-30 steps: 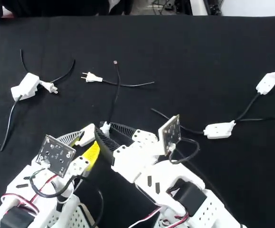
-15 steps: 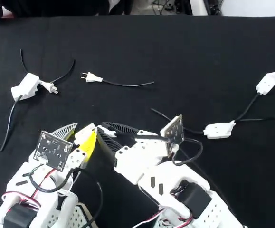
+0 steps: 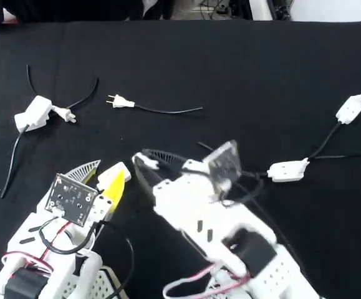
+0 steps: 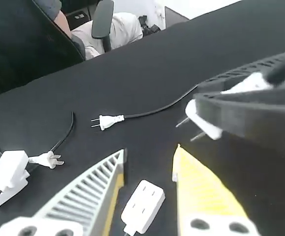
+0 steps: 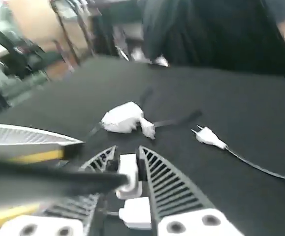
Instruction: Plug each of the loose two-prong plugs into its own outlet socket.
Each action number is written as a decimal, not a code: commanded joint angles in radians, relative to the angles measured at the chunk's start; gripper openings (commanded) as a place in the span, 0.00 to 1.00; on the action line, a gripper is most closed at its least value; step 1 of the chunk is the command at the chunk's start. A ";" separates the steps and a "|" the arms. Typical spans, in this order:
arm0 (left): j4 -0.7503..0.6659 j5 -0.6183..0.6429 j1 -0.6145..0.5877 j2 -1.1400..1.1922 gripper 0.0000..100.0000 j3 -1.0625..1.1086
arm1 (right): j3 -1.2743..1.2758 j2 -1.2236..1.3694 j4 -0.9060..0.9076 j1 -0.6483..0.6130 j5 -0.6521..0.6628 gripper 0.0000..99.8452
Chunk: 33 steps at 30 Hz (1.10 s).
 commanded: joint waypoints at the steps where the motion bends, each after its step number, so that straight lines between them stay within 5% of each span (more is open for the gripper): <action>1: 0.014 -0.038 -0.067 0.000 0.17 -0.030 | -0.111 0.213 -0.061 0.020 0.058 0.01; 11: 0.012 -0.084 -0.521 0.000 0.17 0.041 | -0.166 0.684 -0.284 0.020 0.069 0.01; 21: -0.064 -0.112 -0.575 0.000 0.17 0.226 | -0.384 1.112 -0.299 0.018 0.066 0.01; 28: -0.074 -0.081 -0.654 0.000 0.17 0.291 | -0.361 1.271 -0.485 -0.034 -0.017 0.01; 33: -0.106 -0.080 -0.691 0.000 0.17 0.331 | -0.389 1.308 -0.454 -0.041 -0.020 0.01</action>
